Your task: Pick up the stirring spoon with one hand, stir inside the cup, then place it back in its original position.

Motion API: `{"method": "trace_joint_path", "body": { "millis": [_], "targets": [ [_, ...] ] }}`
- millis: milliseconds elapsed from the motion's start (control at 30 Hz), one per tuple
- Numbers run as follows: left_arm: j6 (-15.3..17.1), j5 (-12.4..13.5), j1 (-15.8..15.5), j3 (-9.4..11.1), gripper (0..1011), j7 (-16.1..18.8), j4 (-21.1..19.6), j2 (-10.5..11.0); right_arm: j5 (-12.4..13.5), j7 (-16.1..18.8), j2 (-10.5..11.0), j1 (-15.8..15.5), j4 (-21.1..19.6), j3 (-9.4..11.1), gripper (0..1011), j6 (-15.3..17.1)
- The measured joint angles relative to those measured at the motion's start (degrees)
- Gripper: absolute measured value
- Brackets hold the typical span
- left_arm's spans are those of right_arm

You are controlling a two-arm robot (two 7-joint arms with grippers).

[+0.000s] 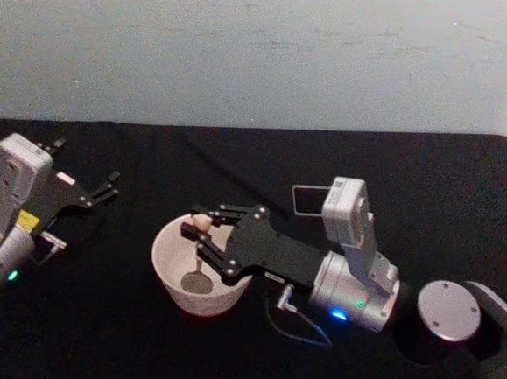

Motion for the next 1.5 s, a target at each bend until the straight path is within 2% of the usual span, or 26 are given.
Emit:
{"method": "trace_joint_path", "body": {
  "millis": [333, 633, 1167, 1500],
  "targets": [
    [0.00, 0.00, 0.00, 0.00, 1001, 0.00, 0.00, 0.00, -1.46, -1.82, -3.10, 3.47, 5.49, -0.27, 215, -1.24],
    [0.00, 0.00, 0.00, 0.00, 1001, 0.00, 0.00, 0.00, -1.89, -3.17, -3.23, 4.25, 7.19, 1.26, 214, -1.64],
    [0.00, 0.00, 0.00, 0.00, 1001, 0.00, 0.00, 0.00, -2.37, -3.16, -2.66, 3.57, 6.46, 2.09, 214, -1.63],
    [0.00, 0.00, 0.00, 0.00, 1001, 0.00, 0.00, 0.00, -1.37, -2.72, -0.85, 2.35, 1.60, 3.37, 215, -2.13]
  ]
}}
